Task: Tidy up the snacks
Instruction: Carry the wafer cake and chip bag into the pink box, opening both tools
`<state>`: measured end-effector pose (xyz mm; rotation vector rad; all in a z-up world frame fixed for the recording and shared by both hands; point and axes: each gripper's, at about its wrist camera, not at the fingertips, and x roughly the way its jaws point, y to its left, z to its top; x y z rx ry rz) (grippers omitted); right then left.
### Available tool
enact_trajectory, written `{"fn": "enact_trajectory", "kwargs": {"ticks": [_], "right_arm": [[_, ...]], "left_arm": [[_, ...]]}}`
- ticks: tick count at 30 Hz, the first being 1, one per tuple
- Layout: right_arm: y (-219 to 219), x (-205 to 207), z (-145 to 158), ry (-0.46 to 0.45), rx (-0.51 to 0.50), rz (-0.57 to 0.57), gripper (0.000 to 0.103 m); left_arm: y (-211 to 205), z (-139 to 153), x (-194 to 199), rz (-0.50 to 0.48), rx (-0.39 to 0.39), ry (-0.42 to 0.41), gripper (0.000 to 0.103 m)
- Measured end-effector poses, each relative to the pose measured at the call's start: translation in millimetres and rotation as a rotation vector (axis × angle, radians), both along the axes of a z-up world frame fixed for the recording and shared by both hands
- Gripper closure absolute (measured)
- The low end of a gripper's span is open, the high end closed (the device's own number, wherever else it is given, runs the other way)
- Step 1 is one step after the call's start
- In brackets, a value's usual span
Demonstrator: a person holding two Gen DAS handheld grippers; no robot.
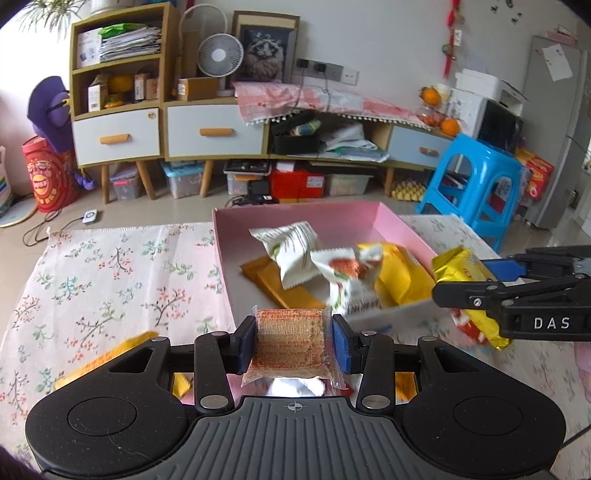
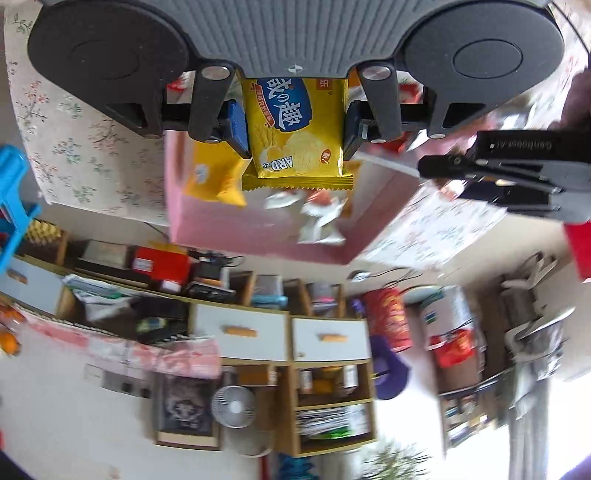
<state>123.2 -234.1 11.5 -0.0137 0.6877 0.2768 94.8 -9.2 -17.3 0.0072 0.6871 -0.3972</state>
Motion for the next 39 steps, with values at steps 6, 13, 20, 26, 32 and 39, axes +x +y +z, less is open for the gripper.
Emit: {"fn": "enact_trajectory", "kwargs": {"ticks": [6,13,20,26,32,39], "right_arm": [[-11.9,27.1,-2.4,0.014,0.086,-0.139,0.064],[-7.4,54.6,-16.6,0.021,0.108,-0.255,0.064],[-4.8,75.3,-24.4,0.003,0.063,-0.262,0.063],[-1.2,87.5,-29.1,-0.006,0.046,-0.235,0.063],[2.8,92.0,-32.8,-0.006,0.046,-0.223,0.063],[5.6,91.3,-31.0,-0.013,0.034,-0.207,0.060]], "left_arm": [[-11.7,-7.1,24.4,0.068,-0.014,0.023,0.063],[-26.6,-19.6,40.9,0.105,0.023,0.018,0.063],[-31.8,-29.1,51.8,0.115,0.083,-0.004,0.062],[-33.9,-38.0,58.9,0.120,0.101,0.000,0.062],[-42.1,-42.6,58.4,0.095,0.123,-0.003,0.059],[-51.7,-40.4,54.0,0.063,0.144,-0.025,0.055]]}}
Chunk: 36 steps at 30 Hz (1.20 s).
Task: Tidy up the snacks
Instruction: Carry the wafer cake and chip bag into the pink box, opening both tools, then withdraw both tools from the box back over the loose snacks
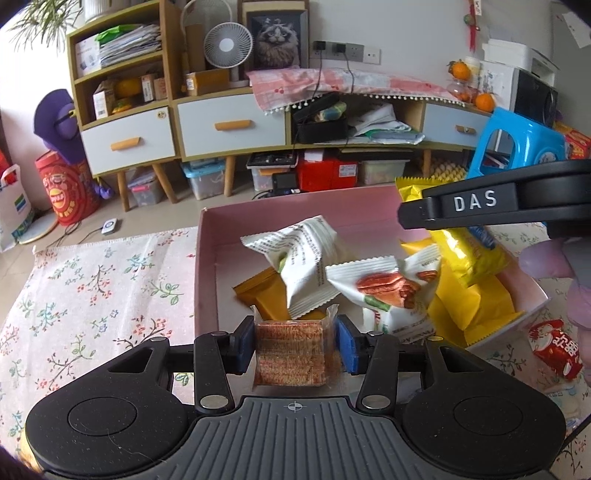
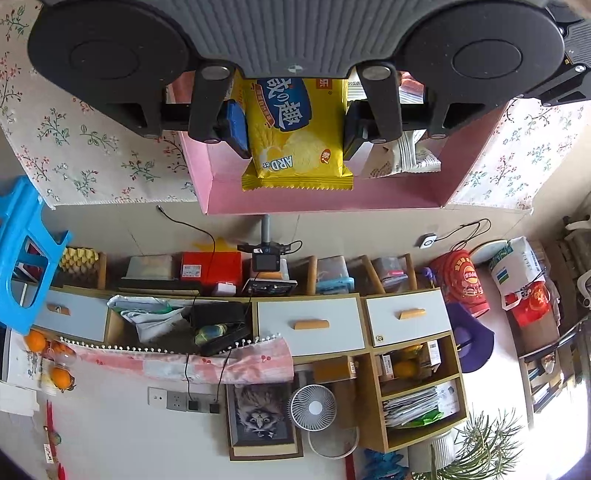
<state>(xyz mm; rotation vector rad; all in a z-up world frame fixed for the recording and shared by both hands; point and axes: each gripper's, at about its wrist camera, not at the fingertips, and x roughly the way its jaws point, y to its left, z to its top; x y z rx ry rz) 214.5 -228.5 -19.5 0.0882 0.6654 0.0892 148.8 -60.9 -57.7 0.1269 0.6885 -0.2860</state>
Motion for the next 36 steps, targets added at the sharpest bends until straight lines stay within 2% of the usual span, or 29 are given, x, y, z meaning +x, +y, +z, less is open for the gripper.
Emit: {"fn": "enact_trajectory", "kwargs": {"ticks": [2,4,6,12,16,18,29,36], "right_arm": [[-1.4,-1.2,2.1,-0.005,0.005,-0.003,0.058],[-3.4,-2.1,5.4,-0.009,0.015,-0.005,0.051],[-3.7,-4.8,9.0,-0.016,0.010,-0.008,0.041],[-3.1,-14.5,18.9,-0.036,-0.025,-0.003,0.030],[-4.7,-22.7,26.1,-0.048,-0.039,-0.004,0.024],[-6.0,-27.1,29.1,-0.051,-0.038,-0.007,0.021],[-10.3,-58.6,33.3,-0.043,-0.064,-0.010,0.013],[-8.0,-79.4,26.7,-0.031,-0.090,0.001,0.012]], "left_arm": [[-1.2,0.7,-1.2,-0.002,0.008,-0.006,0.052],[-2.0,1.7,-1.7,-0.006,0.015,-0.007,0.048],[-2.1,3.5,-3.3,-0.004,0.017,-0.017,0.037],[-0.8,9.0,-8.1,-0.002,0.015,-0.019,0.026],[-0.3,13.3,-13.7,-0.005,0.021,-0.018,0.023],[1.0,16.3,-17.8,-0.009,0.013,-0.018,0.017],[19.2,29.7,-38.7,0.011,-0.043,0.007,0.012],[34.3,33.0,-51.9,0.008,-0.028,0.000,0.009]]}}
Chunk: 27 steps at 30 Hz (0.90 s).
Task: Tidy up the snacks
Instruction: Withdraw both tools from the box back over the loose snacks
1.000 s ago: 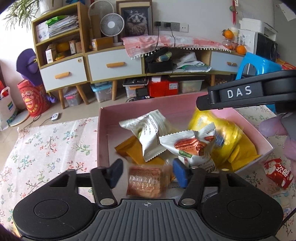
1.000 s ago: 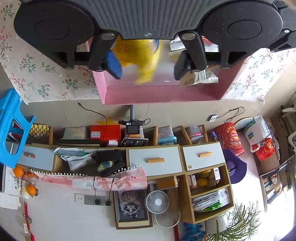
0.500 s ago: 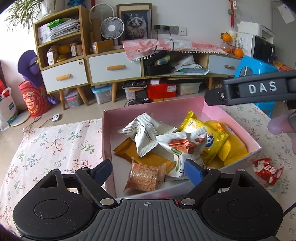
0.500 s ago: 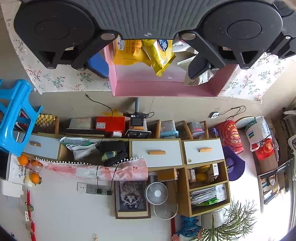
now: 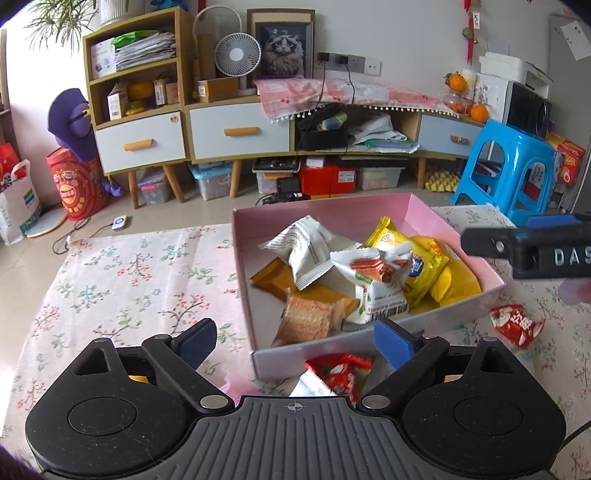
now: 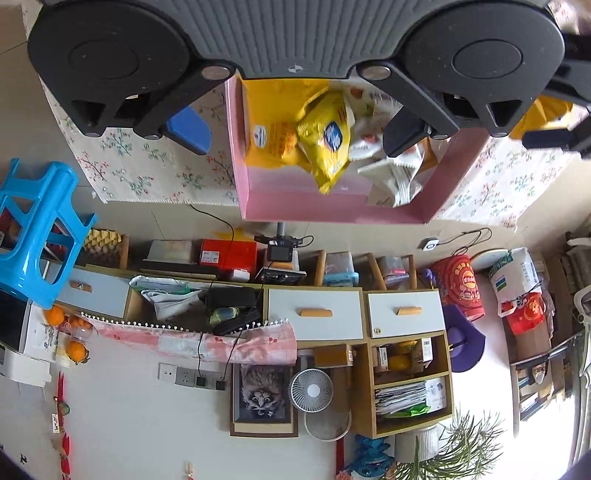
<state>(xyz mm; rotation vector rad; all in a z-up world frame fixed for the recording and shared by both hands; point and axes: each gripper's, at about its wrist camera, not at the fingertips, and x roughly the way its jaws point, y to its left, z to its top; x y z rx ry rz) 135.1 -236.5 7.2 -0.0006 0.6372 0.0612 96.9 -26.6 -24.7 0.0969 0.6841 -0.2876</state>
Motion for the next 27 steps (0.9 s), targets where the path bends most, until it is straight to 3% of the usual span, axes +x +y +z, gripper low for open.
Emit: {"fn": "enact_trajectory", "kwargs": {"ticks": [27], "right_arm": [[48.8,-76.2,-37.0,0.140,-0.067,0.265,0.010]], "left_arm": [[63.2,-35.7,-55.2,-0.076,0.114,0.068,0.006]]}}
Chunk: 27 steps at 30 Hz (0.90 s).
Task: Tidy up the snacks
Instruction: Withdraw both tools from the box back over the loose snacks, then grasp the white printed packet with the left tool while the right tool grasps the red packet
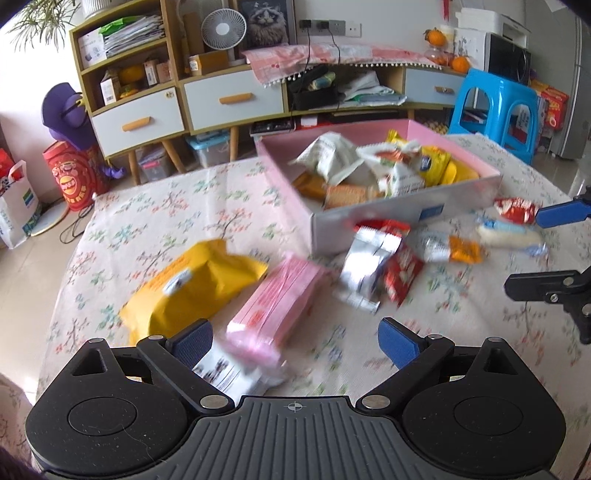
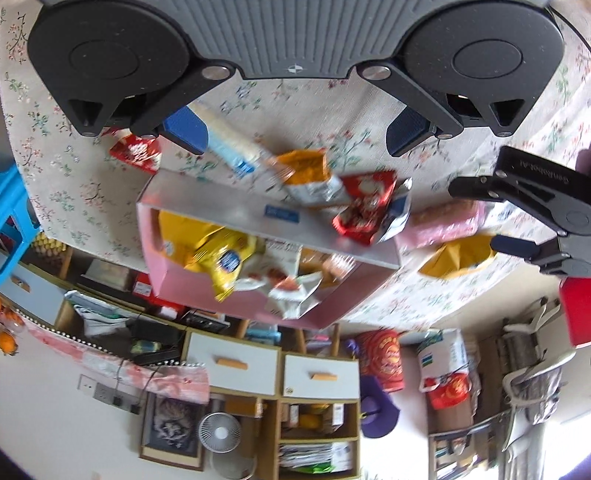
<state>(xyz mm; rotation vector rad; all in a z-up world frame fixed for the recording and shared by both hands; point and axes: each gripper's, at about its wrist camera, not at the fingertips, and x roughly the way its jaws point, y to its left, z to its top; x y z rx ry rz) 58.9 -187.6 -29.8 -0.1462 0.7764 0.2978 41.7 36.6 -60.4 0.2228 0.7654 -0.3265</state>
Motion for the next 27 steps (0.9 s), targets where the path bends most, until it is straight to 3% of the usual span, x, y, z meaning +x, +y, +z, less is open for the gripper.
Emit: {"fn": "enact_trajectory", "kwargs": {"ticks": [12,22,26,27], "right_arm": [[17.4,-1.0,-26.5,0.071,-0.034,0.031,0.010],[46.0,0.8,-23.1,0.042,-0.010,0.119,0.010],[57.4,6.4,-21.8,0.040,0.032,0.152,0.016],[58.9,8.5,-22.7,0.045,0.044,0.151,0.024]], "left_arm": [[54.9,-20.4,-3.8,0.086,0.017,0.029,0.006],[74.2,-28.0,-2.8,0.026,-0.039,0.006,0.006],[78.4,-27.1,1.4,0.021,-0.067,0.005,0.008],[79.0,-27.0,1.8,0.018,-0.072,0.005,0.010]]}}
